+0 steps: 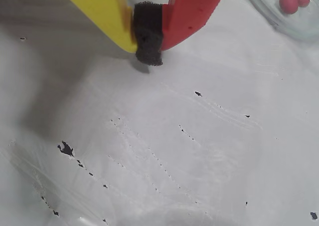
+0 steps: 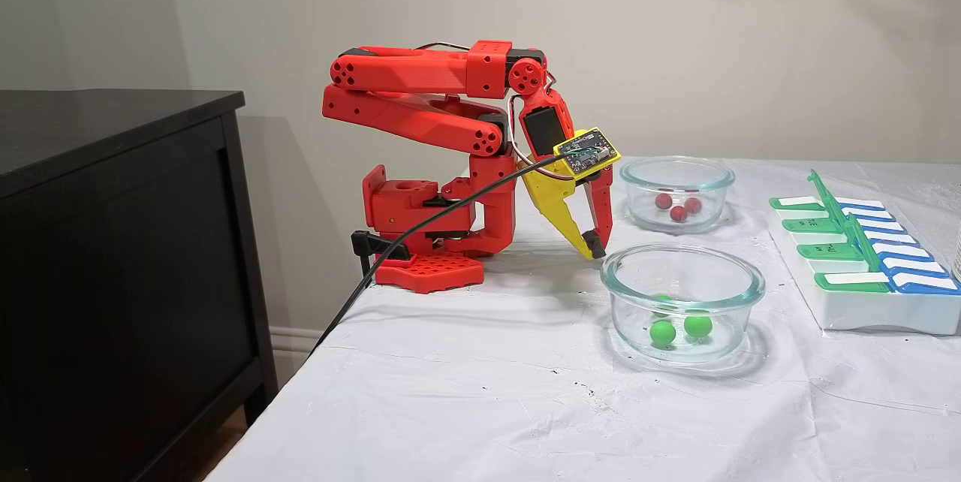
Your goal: Sort medicines into box.
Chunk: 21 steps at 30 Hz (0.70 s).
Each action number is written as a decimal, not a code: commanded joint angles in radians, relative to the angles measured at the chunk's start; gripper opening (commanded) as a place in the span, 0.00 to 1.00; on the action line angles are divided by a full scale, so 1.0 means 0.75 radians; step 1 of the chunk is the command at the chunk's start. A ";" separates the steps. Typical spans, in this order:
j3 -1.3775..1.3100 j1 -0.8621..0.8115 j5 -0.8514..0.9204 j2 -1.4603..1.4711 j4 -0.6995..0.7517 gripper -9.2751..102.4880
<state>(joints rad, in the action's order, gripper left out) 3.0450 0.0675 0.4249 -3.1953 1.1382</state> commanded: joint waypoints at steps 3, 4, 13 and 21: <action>-0.074 0.008 0.010 -0.012 0.008 0.08; -0.074 0.008 0.010 -0.012 0.008 0.08; -0.074 0.010 0.010 -0.012 0.010 0.08; -0.074 0.027 0.025 -0.012 0.012 0.08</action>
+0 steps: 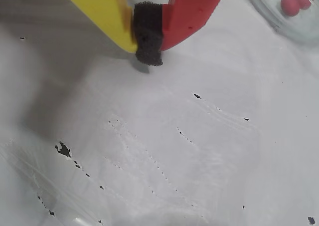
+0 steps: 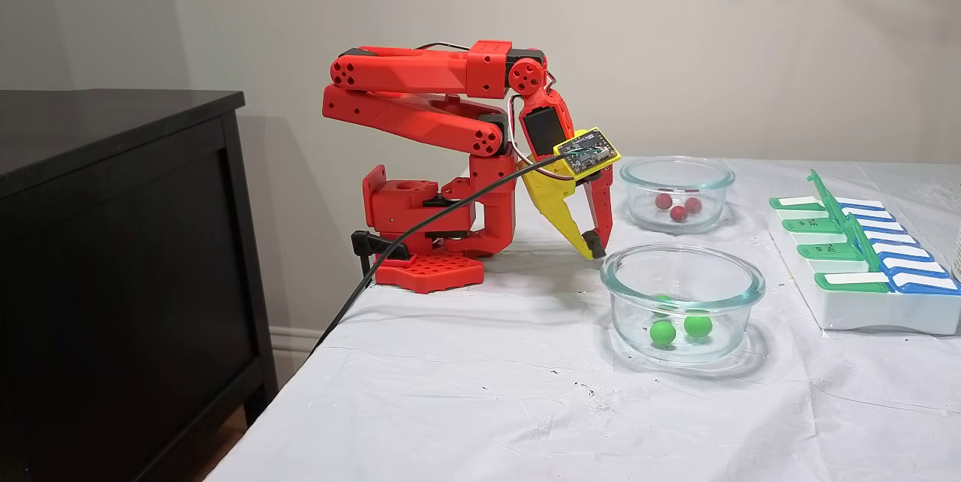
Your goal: Sort medicines into box.
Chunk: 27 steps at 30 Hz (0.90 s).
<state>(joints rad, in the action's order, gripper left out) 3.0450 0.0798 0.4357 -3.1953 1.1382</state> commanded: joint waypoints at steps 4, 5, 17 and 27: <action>-0.074 0.010 0.010 -0.012 0.012 0.08; -0.074 0.012 0.016 -0.012 0.012 0.08; -0.067 0.290 0.155 -0.014 -0.141 0.08; -0.456 0.417 0.258 -0.016 -0.123 0.08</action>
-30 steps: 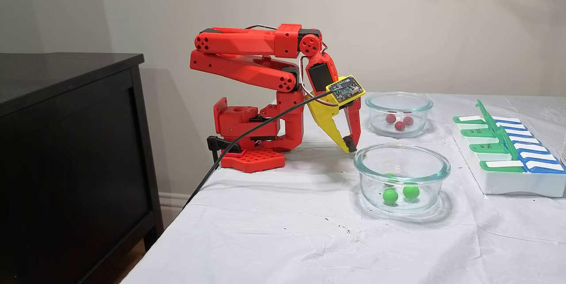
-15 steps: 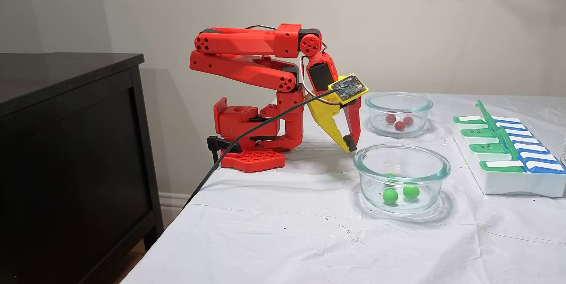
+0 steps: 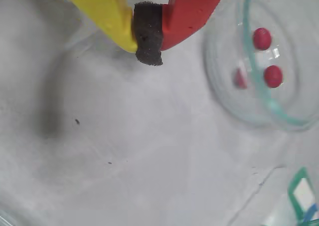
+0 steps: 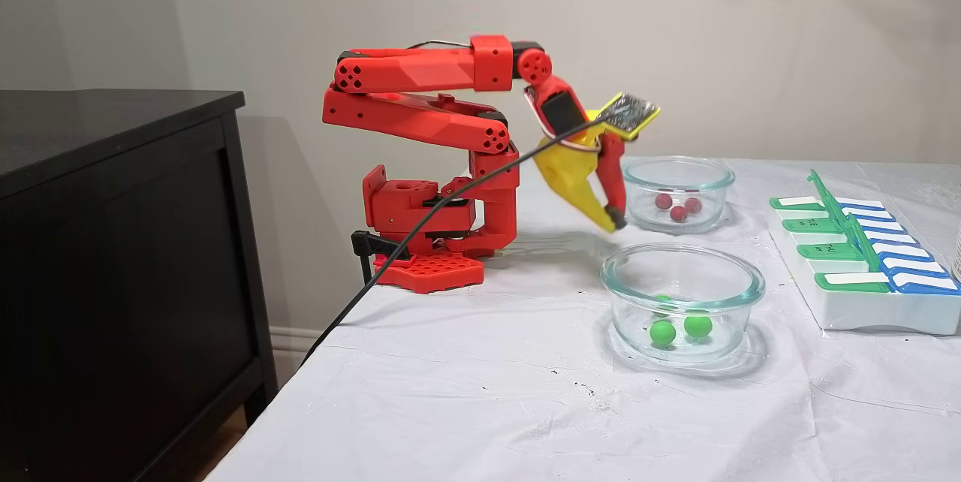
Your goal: Sort medicines into box.
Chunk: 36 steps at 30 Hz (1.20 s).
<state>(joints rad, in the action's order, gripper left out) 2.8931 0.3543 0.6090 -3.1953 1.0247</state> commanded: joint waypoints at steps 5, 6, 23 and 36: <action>-0.423 0.123 0.070 0.027 0.037 0.08; -0.456 0.139 0.088 0.057 0.051 0.08; -1.107 0.352 0.184 0.755 0.147 0.08; -1.227 0.411 0.180 0.976 0.096 0.08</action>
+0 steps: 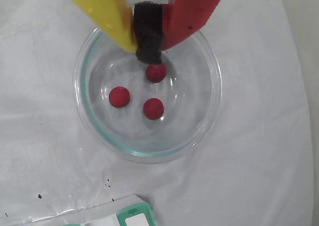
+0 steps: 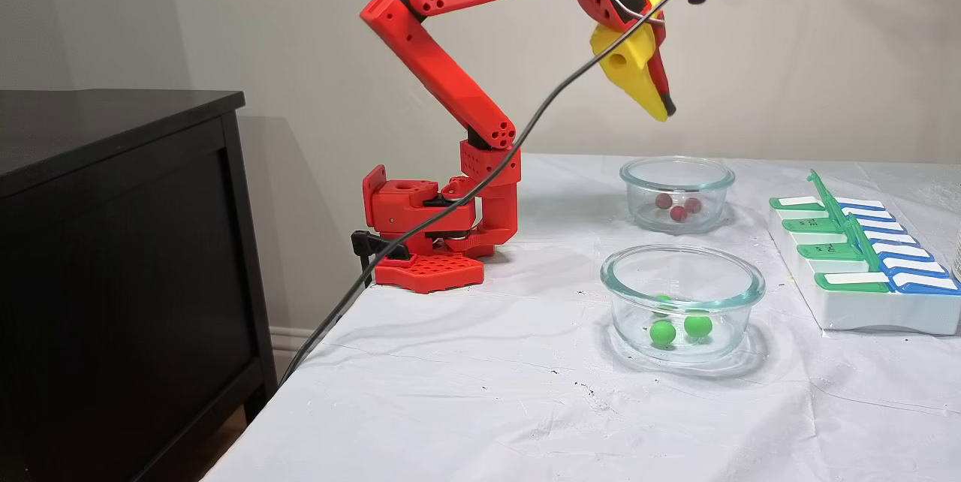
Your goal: Sort medicines into box.
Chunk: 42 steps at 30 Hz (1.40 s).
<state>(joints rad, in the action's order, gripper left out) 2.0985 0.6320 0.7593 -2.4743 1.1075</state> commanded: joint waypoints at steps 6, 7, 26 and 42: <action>-0.340 0.080 -0.194 0.196 0.002 0.08; -0.370 0.086 -0.198 0.229 0.018 0.08; -0.454 0.129 -0.485 0.462 0.127 0.16; -0.254 0.100 -0.544 0.524 -0.125 0.25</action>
<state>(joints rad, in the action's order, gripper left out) 1.9543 0.7363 0.3590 -2.0785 1.0324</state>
